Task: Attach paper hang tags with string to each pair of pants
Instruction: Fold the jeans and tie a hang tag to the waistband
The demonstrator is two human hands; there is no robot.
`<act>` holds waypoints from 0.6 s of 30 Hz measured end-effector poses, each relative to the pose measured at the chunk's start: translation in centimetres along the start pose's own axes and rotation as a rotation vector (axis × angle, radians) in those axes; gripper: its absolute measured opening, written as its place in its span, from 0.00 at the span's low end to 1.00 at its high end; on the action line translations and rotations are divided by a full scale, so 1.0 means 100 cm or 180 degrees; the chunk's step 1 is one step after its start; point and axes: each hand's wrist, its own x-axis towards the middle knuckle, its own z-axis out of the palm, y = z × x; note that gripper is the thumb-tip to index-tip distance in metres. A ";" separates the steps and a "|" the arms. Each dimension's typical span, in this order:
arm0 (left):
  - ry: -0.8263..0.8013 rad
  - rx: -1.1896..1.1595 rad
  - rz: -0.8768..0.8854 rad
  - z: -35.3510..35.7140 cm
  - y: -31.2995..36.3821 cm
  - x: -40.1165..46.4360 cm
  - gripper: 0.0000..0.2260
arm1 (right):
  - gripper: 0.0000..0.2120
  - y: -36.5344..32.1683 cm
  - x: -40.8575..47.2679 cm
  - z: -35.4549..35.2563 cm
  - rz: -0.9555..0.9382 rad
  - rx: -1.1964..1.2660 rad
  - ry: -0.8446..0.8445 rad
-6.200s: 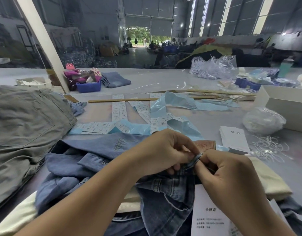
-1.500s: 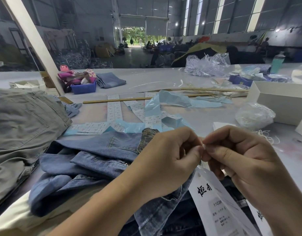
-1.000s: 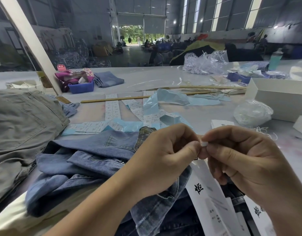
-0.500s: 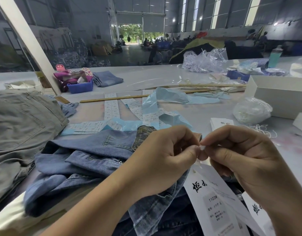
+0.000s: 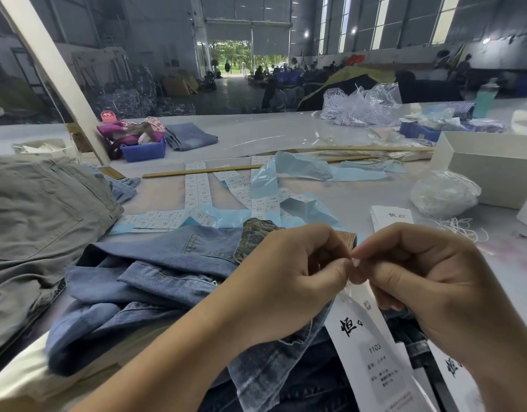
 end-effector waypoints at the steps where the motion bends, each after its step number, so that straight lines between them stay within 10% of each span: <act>1: 0.0005 0.0032 0.0019 0.000 -0.001 0.000 0.06 | 0.05 -0.001 0.000 0.001 0.0000 -0.0049 0.0021; 18: -0.0062 -0.1173 0.0111 -0.014 -0.019 0.005 0.10 | 0.02 -0.013 0.006 0.014 0.0066 0.0766 -0.0278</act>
